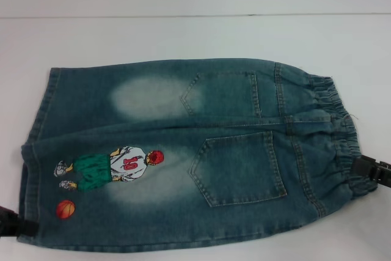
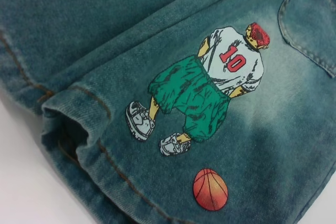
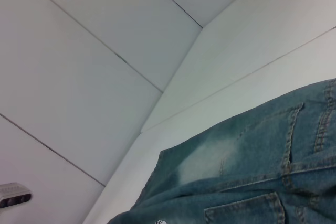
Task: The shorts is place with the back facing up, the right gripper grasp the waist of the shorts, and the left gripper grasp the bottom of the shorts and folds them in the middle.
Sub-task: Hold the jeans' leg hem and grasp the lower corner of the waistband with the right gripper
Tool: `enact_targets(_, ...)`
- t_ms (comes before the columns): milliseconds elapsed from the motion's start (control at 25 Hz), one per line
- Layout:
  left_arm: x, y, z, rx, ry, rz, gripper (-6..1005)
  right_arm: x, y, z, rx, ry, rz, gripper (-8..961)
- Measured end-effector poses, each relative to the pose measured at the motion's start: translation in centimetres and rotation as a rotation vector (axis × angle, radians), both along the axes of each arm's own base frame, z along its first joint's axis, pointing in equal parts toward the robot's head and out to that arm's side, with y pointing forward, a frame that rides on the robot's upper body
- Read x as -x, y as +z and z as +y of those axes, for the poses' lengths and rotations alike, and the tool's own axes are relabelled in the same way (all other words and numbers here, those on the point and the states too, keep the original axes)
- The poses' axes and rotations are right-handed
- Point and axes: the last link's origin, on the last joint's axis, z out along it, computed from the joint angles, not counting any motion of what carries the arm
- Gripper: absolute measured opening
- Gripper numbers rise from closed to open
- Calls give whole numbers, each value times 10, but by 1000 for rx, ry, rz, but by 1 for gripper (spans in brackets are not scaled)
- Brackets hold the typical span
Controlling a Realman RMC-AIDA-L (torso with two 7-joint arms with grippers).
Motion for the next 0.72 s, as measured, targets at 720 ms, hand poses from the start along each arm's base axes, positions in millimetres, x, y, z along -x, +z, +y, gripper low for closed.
enact_targets(720, -2, -2, -1, 5, 30, -15, 95, -21, -1, -16, -2, -123, 4, 912)
